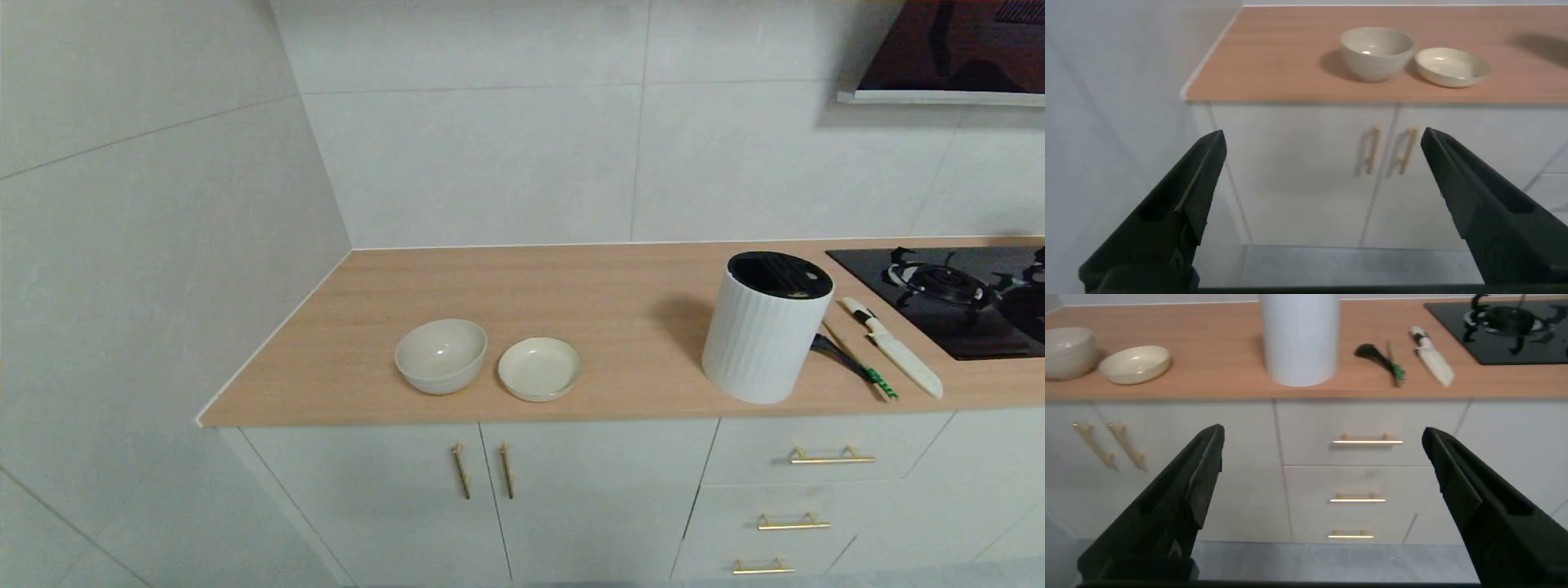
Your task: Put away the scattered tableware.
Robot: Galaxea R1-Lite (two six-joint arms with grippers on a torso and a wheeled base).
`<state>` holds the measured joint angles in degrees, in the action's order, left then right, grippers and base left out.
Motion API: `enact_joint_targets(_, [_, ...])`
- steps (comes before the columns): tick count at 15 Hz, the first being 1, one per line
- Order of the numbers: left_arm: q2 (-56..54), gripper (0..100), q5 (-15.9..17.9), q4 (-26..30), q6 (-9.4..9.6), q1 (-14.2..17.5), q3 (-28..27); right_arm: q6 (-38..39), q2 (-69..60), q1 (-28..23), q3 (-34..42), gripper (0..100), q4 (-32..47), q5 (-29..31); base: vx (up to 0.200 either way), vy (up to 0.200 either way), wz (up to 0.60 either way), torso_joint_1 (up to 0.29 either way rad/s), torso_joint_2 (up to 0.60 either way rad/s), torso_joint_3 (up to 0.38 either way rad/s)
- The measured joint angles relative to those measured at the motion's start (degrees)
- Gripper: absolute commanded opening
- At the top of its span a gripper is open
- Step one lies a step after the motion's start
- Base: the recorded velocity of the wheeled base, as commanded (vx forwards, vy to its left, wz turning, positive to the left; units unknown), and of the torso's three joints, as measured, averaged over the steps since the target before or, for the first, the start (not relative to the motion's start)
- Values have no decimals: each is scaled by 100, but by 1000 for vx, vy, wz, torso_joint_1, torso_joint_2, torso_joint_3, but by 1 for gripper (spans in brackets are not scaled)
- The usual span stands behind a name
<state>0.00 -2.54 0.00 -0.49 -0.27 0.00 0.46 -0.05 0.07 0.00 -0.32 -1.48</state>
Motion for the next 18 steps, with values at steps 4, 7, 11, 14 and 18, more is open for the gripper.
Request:
enact_joint_targets(4, [0, 100, 0, 0, 0, 0, 0, 0, 0, 2, 0, 100, -1, 0, 0, 200, 0, 4, -1, 1])
enact_joint_targets(7, [0, 100, 0, 2, -2, 0, 0, -2, 0, -2, 0, 100, -1, 2, 0, 200, 0, 4, 4, 1])
enact_joint_targets(11, [0, 100, -2, 5, 0, 0, 0, -4, 0, -5, 0, 100, -1, 0, 0, 50, 0, 1, 2, 1])
enact_joint_targets(14, [0, 100, 2, 0, 5, 5, 0, -2, 0, 9, 0, 100, 0, 2, 0, 0, 0, 0, 0, 0])
enact_joint_targets(18, [0, 100, 0, 0, 2, 5, 0, 0, 0, 6, 0, 100, 0, 0, 0, 0, 0, 0, 0, 0])
